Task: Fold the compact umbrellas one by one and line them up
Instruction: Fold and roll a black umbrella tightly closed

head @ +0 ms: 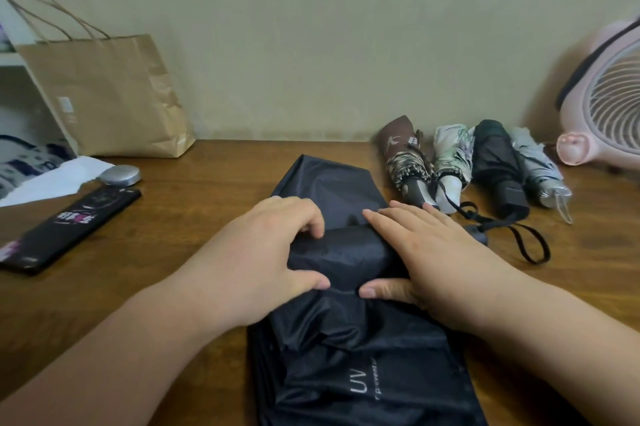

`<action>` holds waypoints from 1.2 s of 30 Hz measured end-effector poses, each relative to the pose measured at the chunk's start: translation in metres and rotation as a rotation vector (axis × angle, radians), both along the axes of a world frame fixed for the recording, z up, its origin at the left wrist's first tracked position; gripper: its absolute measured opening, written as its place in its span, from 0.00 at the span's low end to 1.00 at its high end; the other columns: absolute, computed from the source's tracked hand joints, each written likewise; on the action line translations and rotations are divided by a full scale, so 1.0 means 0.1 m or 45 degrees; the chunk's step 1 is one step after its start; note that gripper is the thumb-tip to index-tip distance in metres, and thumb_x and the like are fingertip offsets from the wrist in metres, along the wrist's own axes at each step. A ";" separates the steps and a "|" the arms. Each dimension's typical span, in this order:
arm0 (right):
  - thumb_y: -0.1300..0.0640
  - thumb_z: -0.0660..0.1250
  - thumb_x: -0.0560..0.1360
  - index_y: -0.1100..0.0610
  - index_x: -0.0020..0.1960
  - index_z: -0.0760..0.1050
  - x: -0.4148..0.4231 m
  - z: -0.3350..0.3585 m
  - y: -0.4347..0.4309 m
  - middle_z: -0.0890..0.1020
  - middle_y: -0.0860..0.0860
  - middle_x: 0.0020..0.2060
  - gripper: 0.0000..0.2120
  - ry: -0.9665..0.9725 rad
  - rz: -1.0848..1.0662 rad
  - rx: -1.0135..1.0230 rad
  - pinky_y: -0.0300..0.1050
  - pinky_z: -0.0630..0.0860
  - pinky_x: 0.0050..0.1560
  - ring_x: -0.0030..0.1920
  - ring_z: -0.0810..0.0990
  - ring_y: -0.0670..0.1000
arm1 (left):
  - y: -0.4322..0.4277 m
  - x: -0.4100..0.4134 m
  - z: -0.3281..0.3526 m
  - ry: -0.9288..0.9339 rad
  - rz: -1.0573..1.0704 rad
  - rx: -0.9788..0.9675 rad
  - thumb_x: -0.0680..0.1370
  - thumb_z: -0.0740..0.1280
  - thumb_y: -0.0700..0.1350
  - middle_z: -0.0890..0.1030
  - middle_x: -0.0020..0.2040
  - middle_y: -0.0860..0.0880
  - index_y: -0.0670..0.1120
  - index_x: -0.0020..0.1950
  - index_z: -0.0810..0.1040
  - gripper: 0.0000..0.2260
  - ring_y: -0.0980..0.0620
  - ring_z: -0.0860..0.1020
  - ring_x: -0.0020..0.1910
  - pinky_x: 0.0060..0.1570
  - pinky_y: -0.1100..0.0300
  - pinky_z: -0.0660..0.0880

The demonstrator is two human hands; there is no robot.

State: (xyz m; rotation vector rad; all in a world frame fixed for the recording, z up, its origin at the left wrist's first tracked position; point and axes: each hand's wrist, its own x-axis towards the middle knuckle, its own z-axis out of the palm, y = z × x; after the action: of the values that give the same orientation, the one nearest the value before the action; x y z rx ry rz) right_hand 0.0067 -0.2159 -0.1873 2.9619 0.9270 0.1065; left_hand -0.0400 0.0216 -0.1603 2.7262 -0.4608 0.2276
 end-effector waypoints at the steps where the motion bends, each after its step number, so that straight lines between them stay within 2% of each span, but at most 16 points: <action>1: 0.19 0.37 0.61 0.46 0.83 0.46 -0.01 0.01 0.00 0.59 0.44 0.80 0.56 0.000 0.003 -0.006 0.47 0.44 0.80 0.81 0.50 0.48 | -0.02 0.00 0.00 0.019 0.003 0.023 0.70 0.79 0.59 0.76 0.59 0.65 0.62 0.59 0.77 0.21 0.66 0.70 0.62 0.65 0.62 0.70; 3: 0.19 0.40 0.66 0.46 0.83 0.47 -0.04 0.04 0.01 0.59 0.44 0.79 0.52 0.006 0.014 -0.013 0.46 0.42 0.79 0.81 0.51 0.47 | -0.03 0.00 -0.01 0.066 0.016 0.066 0.71 0.78 0.60 0.74 0.63 0.67 0.62 0.70 0.77 0.27 0.67 0.68 0.65 0.69 0.63 0.67; 5: 0.21 0.47 0.69 0.45 0.82 0.52 -0.07 0.08 0.00 0.62 0.43 0.78 0.48 0.030 0.045 0.022 0.43 0.44 0.79 0.80 0.55 0.46 | -0.03 0.00 -0.03 0.078 0.024 0.082 0.72 0.76 0.61 0.73 0.64 0.67 0.62 0.72 0.75 0.28 0.67 0.67 0.67 0.71 0.64 0.65; 7: 0.21 0.52 0.69 0.46 0.79 0.63 -0.08 0.17 -0.01 0.69 0.43 0.74 0.46 0.039 0.091 0.119 0.41 0.55 0.77 0.75 0.63 0.45 | -0.04 0.00 -0.05 0.067 0.018 0.096 0.74 0.75 0.61 0.73 0.66 0.67 0.63 0.72 0.74 0.27 0.66 0.66 0.68 0.71 0.65 0.63; 9: 0.21 0.58 0.68 0.46 0.73 0.73 -0.04 0.29 0.02 0.75 0.40 0.68 0.42 0.098 0.063 0.380 0.40 0.66 0.72 0.69 0.71 0.41 | -0.06 0.01 -0.05 0.069 0.008 0.133 0.76 0.73 0.61 0.72 0.68 0.65 0.62 0.74 0.73 0.27 0.63 0.65 0.71 0.72 0.62 0.63; 12: 0.33 0.69 0.71 0.47 0.66 0.77 0.24 0.50 0.23 0.81 0.42 0.57 0.29 0.159 -0.162 0.836 0.39 0.74 0.62 0.58 0.80 0.42 | -0.08 0.03 -0.05 0.054 -0.004 0.185 0.78 0.71 0.60 0.72 0.69 0.62 0.60 0.75 0.72 0.26 0.59 0.66 0.72 0.72 0.57 0.65; 14: 0.40 0.72 0.74 0.50 0.67 0.76 0.60 0.57 0.36 0.82 0.47 0.57 0.26 0.180 -0.347 0.842 0.42 0.75 0.59 0.56 0.81 0.48 | -0.08 0.04 -0.06 0.036 -0.006 0.188 0.78 0.72 0.59 0.73 0.68 0.61 0.60 0.75 0.73 0.26 0.57 0.67 0.71 0.72 0.56 0.66; 16: 0.43 0.73 0.74 0.54 0.68 0.74 0.94 0.60 0.44 0.82 0.52 0.58 0.27 0.254 -0.521 0.771 0.48 0.77 0.60 0.58 0.81 0.55 | -0.07 0.04 -0.06 0.037 -0.010 0.183 0.78 0.72 0.59 0.73 0.67 0.60 0.60 0.75 0.73 0.26 0.57 0.68 0.71 0.71 0.57 0.66; 17: 0.44 0.72 0.74 0.57 0.66 0.75 1.10 0.59 0.48 0.82 0.55 0.56 0.26 0.333 -0.587 0.787 0.52 0.80 0.58 0.56 0.82 0.58 | -0.06 0.04 -0.06 0.038 -0.015 0.178 0.77 0.72 0.59 0.73 0.67 0.59 0.60 0.75 0.73 0.26 0.56 0.68 0.71 0.71 0.57 0.66; 19: 0.48 0.70 0.77 0.64 0.61 0.76 1.25 0.58 0.56 0.81 0.59 0.45 0.22 0.553 -0.681 0.897 0.52 0.82 0.46 0.43 0.83 0.60 | -0.05 0.05 -0.07 0.029 -0.023 0.157 0.77 0.72 0.60 0.74 0.66 0.59 0.59 0.74 0.74 0.26 0.55 0.69 0.70 0.70 0.56 0.66; 20: 0.49 0.69 0.78 0.64 0.60 0.76 1.28 0.58 0.60 0.79 0.59 0.43 0.20 0.642 -0.714 0.930 0.51 0.81 0.42 0.40 0.81 0.58 | -0.04 0.05 -0.07 0.024 -0.024 0.149 0.77 0.72 0.59 0.74 0.66 0.58 0.59 0.74 0.74 0.26 0.55 0.69 0.69 0.70 0.55 0.66; 23: 0.48 0.69 0.79 0.61 0.59 0.75 1.33 0.55 0.67 0.75 0.58 0.44 0.17 0.775 -0.780 0.980 0.48 0.75 0.38 0.40 0.76 0.58 | -0.04 0.03 -0.08 -0.001 -0.030 0.145 0.77 0.72 0.59 0.74 0.66 0.58 0.59 0.74 0.74 0.25 0.53 0.68 0.69 0.70 0.53 0.67; 28: 0.59 0.70 0.77 0.57 0.46 0.75 1.35 0.63 0.65 0.73 0.55 0.35 0.04 0.744 -0.750 1.346 0.42 0.69 0.30 0.30 0.71 0.52 | -0.03 0.01 -0.07 -0.022 -0.060 0.202 0.79 0.71 0.56 0.73 0.68 0.57 0.58 0.76 0.72 0.25 0.52 0.68 0.70 0.71 0.54 0.65; 30: 0.62 0.67 0.78 0.57 0.49 0.76 1.25 0.73 0.63 0.75 0.55 0.38 0.02 0.844 -0.659 1.574 0.43 0.71 0.32 0.34 0.73 0.52 | -0.04 -0.01 -0.05 -0.020 -0.069 0.238 0.80 0.70 0.54 0.72 0.69 0.56 0.57 0.77 0.70 0.25 0.52 0.67 0.70 0.72 0.55 0.63; 32: 0.64 0.66 0.79 0.55 0.51 0.76 1.09 0.87 0.60 0.76 0.55 0.42 0.05 0.887 -0.538 1.758 0.46 0.71 0.38 0.39 0.74 0.52 | -0.04 -0.05 -0.05 -0.014 -0.082 0.289 0.81 0.69 0.53 0.72 0.69 0.56 0.56 0.77 0.70 0.24 0.51 0.67 0.69 0.71 0.54 0.63; 36: 0.66 0.68 0.77 0.57 0.51 0.79 0.49 1.10 0.49 0.81 0.51 0.39 0.06 0.690 -0.389 1.958 0.44 0.74 0.45 0.42 0.78 0.50 | -0.07 -0.13 -0.06 -0.045 -0.058 0.407 0.81 0.65 0.45 0.71 0.67 0.54 0.52 0.77 0.69 0.23 0.50 0.66 0.65 0.67 0.54 0.63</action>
State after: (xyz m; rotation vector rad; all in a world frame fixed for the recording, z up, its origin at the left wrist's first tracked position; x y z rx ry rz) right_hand 0.0561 -0.1665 -0.0777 4.6991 0.3531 -0.0332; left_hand -0.0527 0.0143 -0.1662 3.0219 -0.6164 0.2058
